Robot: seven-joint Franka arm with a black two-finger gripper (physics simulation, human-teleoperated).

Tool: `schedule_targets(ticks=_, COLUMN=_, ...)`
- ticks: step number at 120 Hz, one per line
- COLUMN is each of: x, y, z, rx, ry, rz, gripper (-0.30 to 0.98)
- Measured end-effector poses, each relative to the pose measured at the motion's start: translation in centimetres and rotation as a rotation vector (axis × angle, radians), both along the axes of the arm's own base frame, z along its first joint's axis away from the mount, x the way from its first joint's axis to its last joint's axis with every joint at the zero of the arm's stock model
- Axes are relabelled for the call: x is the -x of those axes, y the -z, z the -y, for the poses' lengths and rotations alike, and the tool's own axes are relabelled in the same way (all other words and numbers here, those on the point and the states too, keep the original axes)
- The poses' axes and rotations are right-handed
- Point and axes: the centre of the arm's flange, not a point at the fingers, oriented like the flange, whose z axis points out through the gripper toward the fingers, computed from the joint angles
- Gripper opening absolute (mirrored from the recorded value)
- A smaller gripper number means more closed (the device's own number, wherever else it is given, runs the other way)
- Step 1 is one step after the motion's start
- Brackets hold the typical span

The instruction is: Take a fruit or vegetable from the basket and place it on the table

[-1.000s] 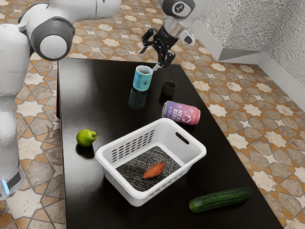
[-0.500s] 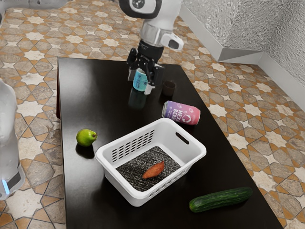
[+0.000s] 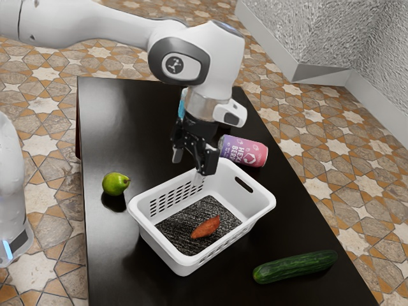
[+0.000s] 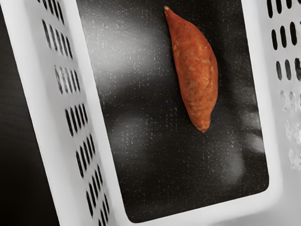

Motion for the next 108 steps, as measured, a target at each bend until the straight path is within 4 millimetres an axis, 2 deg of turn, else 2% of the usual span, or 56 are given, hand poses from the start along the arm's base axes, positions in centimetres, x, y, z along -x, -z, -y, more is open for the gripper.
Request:
schedule_targets(ticks=16, x=-0.9, y=1.9, z=1.9, rx=0.008, ry=0.015, rz=0.010, gripper=0.69)
schedule_targets(ticks=25, x=-2.4, y=3.8, z=2.2, rx=0.024, ry=0.015, rz=-0.003, gripper=0.68)
schedule_targets(ticks=33, x=-4.0, y=5.3, z=1.6, rx=0.022, ry=0.006, rz=0.001, gripper=0.68)
schedule_targets(ticks=47, x=-5.6, y=5.6, z=-1.0, rx=-0.003, ry=-0.038, rz=0.043, gripper=0.69)
schedule_targets(ticks=55, x=-5.8, y=6.6, z=-1.0, rx=-0.009, ry=-0.035, rz=0.039, gripper=0.69)
schedule_targets(ticks=70, x=-5.3, y=9.3, z=1.1, rx=-0.010, ry=0.011, rz=-0.001, gripper=0.69)
schedule_targets(ticks=93, x=-5.1, y=11.4, z=1.5, rx=-0.011, ry=0.015, rz=-0.022, gripper=0.69)
schedule_targets(ticks=108, x=-4.6, y=12.0, z=3.2, rx=-0.008, ry=0.046, rz=-0.025, gripper=0.69)
